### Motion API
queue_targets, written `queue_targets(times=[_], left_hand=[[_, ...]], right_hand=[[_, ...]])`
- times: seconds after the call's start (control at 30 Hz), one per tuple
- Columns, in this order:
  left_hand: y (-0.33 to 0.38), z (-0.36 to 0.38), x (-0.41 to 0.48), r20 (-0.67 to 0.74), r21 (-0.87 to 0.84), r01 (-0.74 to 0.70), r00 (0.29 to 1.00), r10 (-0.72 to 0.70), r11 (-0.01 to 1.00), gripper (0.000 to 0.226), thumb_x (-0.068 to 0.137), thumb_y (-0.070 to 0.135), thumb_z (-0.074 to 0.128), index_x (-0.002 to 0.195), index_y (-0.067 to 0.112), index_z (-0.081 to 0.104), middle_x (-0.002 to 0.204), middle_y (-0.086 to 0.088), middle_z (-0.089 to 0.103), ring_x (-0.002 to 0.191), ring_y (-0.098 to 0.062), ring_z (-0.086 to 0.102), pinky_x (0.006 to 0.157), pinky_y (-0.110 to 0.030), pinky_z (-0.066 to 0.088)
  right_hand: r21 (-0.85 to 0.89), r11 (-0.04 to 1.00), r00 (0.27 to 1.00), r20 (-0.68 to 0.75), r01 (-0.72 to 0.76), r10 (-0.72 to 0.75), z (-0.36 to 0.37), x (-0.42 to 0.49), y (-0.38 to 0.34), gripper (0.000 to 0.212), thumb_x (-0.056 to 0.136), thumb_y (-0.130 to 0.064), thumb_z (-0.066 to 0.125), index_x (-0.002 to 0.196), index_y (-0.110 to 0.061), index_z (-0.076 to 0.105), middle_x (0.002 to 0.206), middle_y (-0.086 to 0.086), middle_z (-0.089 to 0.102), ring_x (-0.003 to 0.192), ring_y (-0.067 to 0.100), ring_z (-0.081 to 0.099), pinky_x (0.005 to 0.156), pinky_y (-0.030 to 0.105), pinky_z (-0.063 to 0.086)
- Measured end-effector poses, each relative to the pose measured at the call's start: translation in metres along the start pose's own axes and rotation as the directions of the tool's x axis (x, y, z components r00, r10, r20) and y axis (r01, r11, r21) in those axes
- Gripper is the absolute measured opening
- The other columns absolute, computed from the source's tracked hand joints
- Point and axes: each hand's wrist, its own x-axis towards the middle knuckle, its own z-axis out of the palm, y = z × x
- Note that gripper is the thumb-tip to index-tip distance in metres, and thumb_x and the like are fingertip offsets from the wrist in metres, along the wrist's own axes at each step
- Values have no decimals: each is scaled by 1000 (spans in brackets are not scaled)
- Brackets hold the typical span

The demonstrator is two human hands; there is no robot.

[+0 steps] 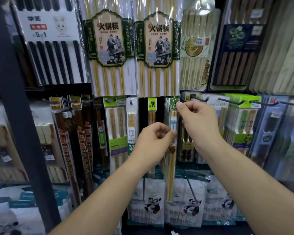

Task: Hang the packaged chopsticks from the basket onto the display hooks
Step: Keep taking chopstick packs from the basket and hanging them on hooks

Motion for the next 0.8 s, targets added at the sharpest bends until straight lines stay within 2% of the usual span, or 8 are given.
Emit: queue_targets(times=[0.2, 0.27, 0.33, 0.43, 0.53, 0.67, 0.73, 0.8], left_hand=[[-5, 2, 2, -47, -10, -9, 999, 9, 1000, 17, 96, 37, 69, 84, 26, 69, 70, 3, 65, 57, -14, 66, 58, -42, 64], [-7, 2, 1, -58, 5, -8, 998, 8, 1000, 17, 97, 37, 68, 82, 28, 68, 68, 6, 64, 55, -12, 65, 57, -40, 64], [-7, 3, 1, -66, 35, -9, 998, 11, 999, 15, 97, 39, 67, 83, 32, 67, 68, 4, 67, 56, -17, 68, 54, -33, 61], [-8, 4, 4, -81, 106, 14, 997, -6, 994, 20, 96, 43, 67, 83, 29, 66, 76, -1, 70, 68, -25, 72, 63, -44, 63], [-9, 4, 5, -110, 101, 52, 993, -41, 994, 24, 94, 43, 69, 85, 22, 63, 80, -6, 72, 77, -26, 73, 73, -51, 62], [-9, 5, 3, -177, 274, 24, 984, 26, 962, 29, 94, 58, 59, 92, 29, 56, 88, 7, 65, 77, -7, 62, 62, -27, 47], [-10, 10, 6, -158, 284, 24, 987, 23, 958, 36, 94, 62, 53, 108, 29, 54, 105, 7, 63, 92, -8, 63, 73, -29, 51], [-9, 19, 10, -86, 183, 49, 996, -34, 982, 50, 98, 61, 50, 135, 27, 48, 128, 5, 61, 116, -13, 61, 95, -36, 53]], right_hand=[[39, 999, 998, -50, -28, 30, 10, 0, 5, 28, 95, -25, 70, 70, -14, 72, 66, -8, 70, 66, -14, 60, 72, 15, 42], [43, 998, 998, -54, -37, 39, 11, 0, 8, 29, 95, -26, 69, 70, -11, 72, 65, -1, 68, 62, -11, 59, 70, 16, 42], [43, 998, 998, -47, -50, 52, 11, 1, 11, 29, 95, -27, 69, 70, -13, 71, 57, -8, 63, 59, -7, 57, 71, 22, 45], [31, 998, 998, -23, -50, 51, 10, 1, 17, 25, 95, -31, 69, 73, -20, 71, 60, -13, 64, 59, -6, 56, 68, 22, 45], [-30, 999, 1000, 1, 25, -25, 3, -6, 27, 16, 95, -35, 69, 80, -27, 71, 74, -12, 69, 66, -4, 59, 61, 12, 45], [-216, 965, 988, 81, 147, -133, -13, -21, 58, 6, 94, -37, 67, 97, -33, 64, 85, -15, 66, 79, -2, 60, 65, 14, 47], [-294, 944, 979, 181, 148, -97, -18, -31, 77, 30, 95, -47, 61, 121, -33, 57, 105, -16, 63, 93, -3, 59, 77, 21, 52], [-291, 947, 951, 305, 139, -46, -19, -40, 92, 54, 97, -59, 47, 148, -40, 39, 141, -16, 50, 123, -3, 51, 100, 30, 47]])
